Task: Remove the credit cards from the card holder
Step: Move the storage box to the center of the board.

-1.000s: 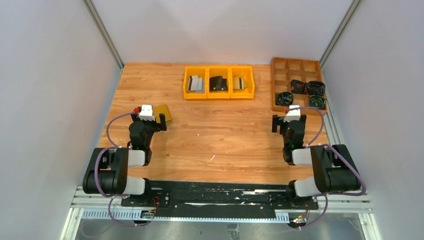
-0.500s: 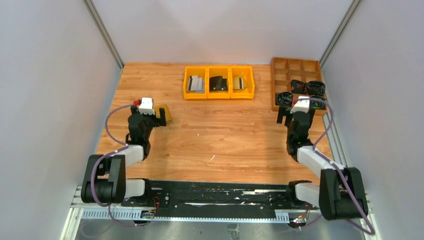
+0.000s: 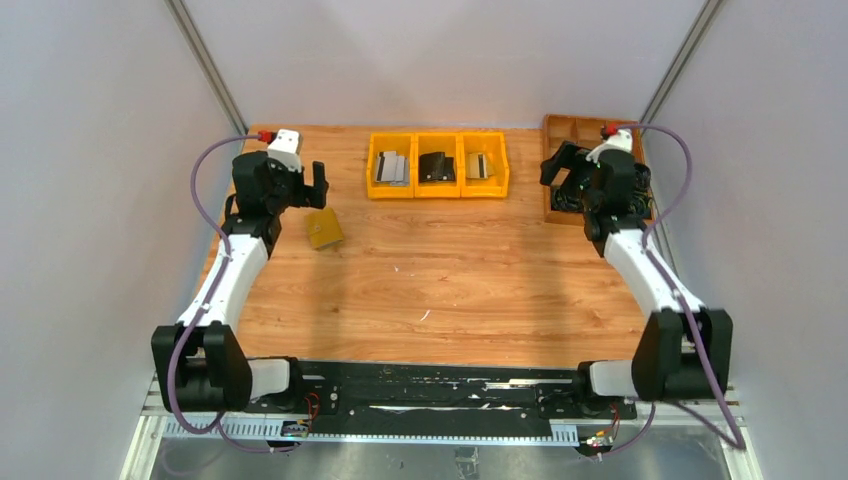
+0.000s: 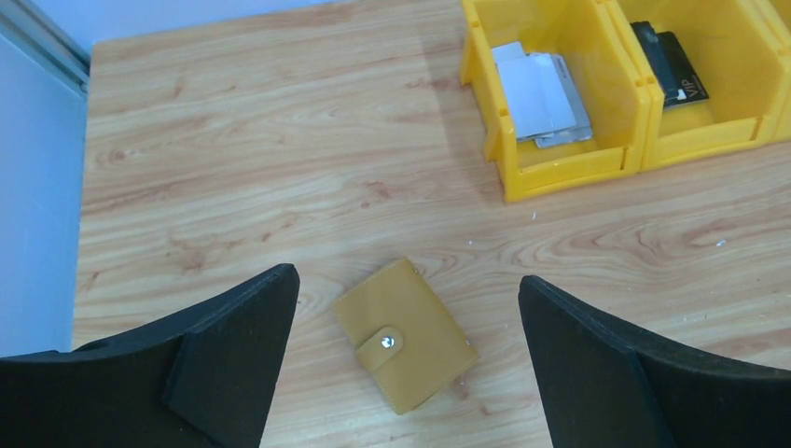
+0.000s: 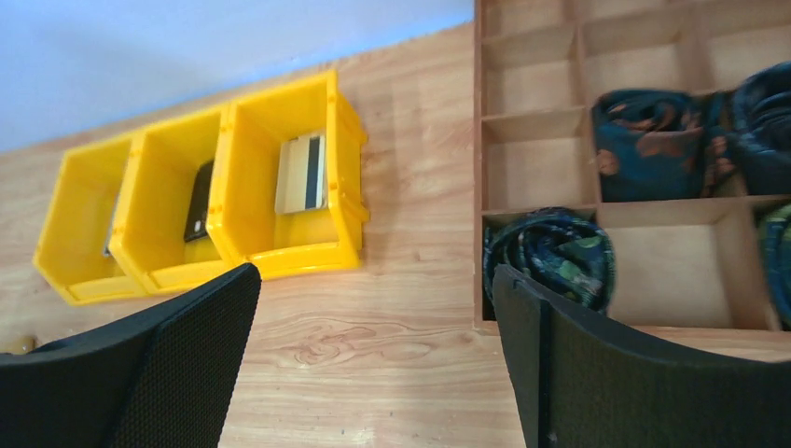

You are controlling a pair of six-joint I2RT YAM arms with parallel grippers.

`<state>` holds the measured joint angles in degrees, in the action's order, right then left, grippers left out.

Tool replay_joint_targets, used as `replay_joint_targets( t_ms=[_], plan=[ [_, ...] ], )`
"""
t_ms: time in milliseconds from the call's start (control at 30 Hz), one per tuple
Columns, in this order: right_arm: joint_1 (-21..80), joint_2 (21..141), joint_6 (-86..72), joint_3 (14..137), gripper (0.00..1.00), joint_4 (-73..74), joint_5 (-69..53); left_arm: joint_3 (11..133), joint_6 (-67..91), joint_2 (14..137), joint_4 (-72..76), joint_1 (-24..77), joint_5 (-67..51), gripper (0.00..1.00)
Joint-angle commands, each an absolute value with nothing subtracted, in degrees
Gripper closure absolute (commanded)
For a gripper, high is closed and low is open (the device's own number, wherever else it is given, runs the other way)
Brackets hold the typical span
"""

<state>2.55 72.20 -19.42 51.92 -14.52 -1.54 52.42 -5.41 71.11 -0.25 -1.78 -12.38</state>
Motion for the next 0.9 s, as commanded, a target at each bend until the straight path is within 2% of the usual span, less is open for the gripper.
replay_joint_targets(
  t_ms=[0,67,100,167,467,667,867],
  plan=[
    [4.26,81.93,-19.07,63.01,0.02,-3.64,-6.79,58.52,-6.07,75.87,-12.01,-2.81,-14.99,0.00],
    [6.07,86.27,-17.14,67.89,0.07,-0.69,-4.12,61.33,-7.05,78.66,-14.11,-2.81,-14.00,0.00],
    [6.58,88.49,-16.84,69.84,0.14,0.59,-3.08,62.94,-7.42,80.10,-15.40,-2.81,-13.65,0.00],
    [7.42,92.24,-17.38,73.59,0.20,2.91,-1.09,65.65,-7.86,83.77,-18.60,-2.86,-12.91,0.00],
    [9.61,108.53,-17.31,88.70,0.22,5.10,-1.59,70.34,-8.26,93.27,-20.91,-2.81,-13.58,0.00],
    [11.73,121.47,-15.49,101.03,0.34,8.95,-0.07,72.23,-10.54,96.73,-23.33,-2.81,-13.85,0.00],
    [13.25,127.82,-13.93,105.69,0.42,9.04,4.36,72.97,-16.14,98.85,-24.26,-2.81,-12.28,0.00]
  ],
)
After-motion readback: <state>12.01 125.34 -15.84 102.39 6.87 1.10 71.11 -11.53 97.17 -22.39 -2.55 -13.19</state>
